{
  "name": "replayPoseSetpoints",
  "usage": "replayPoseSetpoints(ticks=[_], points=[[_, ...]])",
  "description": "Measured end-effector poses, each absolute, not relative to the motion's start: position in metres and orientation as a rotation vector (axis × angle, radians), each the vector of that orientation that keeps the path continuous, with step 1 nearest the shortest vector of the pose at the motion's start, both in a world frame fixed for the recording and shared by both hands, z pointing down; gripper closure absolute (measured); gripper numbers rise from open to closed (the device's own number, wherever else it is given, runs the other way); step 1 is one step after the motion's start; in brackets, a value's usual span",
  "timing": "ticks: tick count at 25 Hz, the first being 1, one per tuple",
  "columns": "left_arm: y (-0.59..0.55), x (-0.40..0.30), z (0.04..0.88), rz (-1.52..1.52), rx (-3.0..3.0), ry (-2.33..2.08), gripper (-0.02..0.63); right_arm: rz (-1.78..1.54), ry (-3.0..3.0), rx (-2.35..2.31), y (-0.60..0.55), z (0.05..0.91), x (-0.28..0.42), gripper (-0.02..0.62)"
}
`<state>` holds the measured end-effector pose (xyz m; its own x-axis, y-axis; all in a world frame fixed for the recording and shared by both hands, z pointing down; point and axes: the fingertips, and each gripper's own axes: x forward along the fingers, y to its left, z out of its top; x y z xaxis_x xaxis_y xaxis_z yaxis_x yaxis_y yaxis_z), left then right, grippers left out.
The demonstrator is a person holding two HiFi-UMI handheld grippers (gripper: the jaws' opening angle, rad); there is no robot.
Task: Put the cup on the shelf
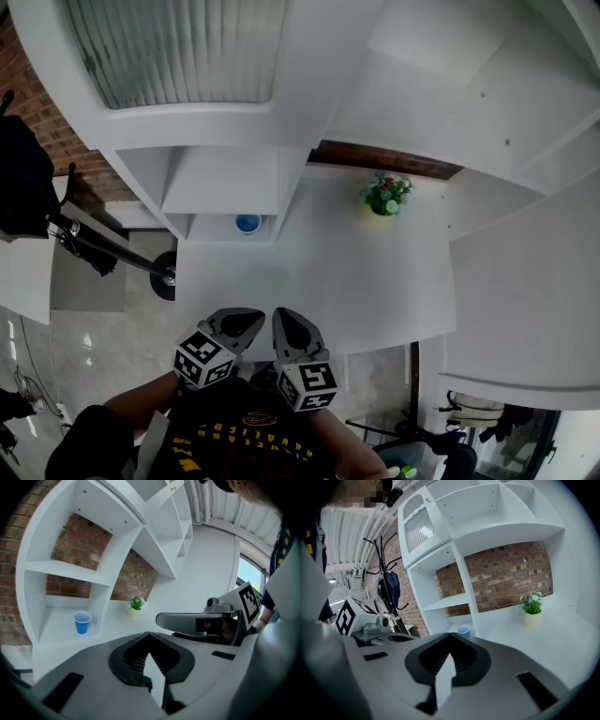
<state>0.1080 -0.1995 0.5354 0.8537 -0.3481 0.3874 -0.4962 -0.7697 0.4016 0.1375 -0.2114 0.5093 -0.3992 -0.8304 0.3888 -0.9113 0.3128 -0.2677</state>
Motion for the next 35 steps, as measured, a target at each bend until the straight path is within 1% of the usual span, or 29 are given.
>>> replayPoseSetpoints(ticks=[17, 35], points=[[-0.184, 0.112, 0.532, 0.42, 2.543, -0.646, 0.604, 0.651, -2.421, 1.613, -0.195, 0.497, 0.139, 0.601], [-0.175, 0.093, 0.535, 0.412, 2.517, -0.697, 0.604, 0.623, -2.43, 1.585, -0.18, 0.495, 0.128, 0.601]])
